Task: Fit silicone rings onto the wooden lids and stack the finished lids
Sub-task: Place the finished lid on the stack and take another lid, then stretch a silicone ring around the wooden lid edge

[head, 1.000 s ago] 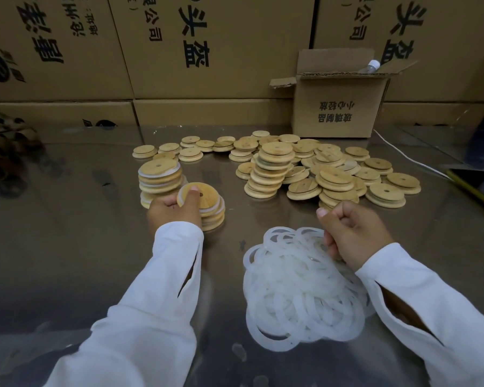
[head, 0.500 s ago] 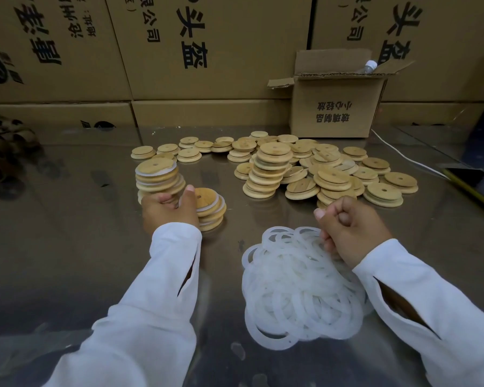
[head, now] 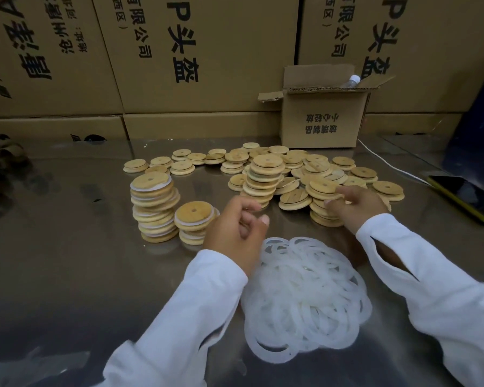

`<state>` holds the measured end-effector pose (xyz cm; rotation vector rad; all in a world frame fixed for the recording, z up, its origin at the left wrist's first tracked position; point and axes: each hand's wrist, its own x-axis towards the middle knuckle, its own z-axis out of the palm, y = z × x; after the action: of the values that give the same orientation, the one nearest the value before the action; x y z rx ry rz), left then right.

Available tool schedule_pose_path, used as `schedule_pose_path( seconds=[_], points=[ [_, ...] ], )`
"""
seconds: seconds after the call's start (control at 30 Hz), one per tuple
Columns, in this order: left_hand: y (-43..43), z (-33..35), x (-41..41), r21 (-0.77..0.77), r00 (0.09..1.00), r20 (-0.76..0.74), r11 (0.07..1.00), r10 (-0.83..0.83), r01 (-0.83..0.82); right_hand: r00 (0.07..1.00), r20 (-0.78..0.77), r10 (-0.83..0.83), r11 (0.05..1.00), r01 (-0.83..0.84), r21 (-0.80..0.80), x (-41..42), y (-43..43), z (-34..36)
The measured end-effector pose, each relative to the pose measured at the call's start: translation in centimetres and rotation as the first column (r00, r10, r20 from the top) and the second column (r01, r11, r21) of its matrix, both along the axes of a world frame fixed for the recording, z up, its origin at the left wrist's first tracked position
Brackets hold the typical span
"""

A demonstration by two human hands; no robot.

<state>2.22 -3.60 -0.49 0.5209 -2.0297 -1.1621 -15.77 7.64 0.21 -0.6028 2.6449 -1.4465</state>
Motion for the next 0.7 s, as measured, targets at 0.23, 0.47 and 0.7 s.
schedule_pose_path(
  seconds=[0.23,0.47,0.7],
  points=[
    [-0.1,-0.6,-0.3,-0.023,0.996,0.064,0.998,-0.064,0.066,0.998,-0.046,-0.045,0.997,0.048,0.063,-2.5,-2.6,-0.1],
    [0.0,-0.8,-0.2,-0.072,0.995,0.056,0.994,-0.079,0.083,0.973,-0.208,-0.104,0.994,0.094,-0.058,-2.7,-1.8,-1.8],
    [0.1,0.4,-0.4,0.302,0.996,-0.053,0.949,-0.074,0.087,0.919,-0.374,0.129,0.939,-0.234,-0.253,3.2,1.1,1.0]
  ],
)
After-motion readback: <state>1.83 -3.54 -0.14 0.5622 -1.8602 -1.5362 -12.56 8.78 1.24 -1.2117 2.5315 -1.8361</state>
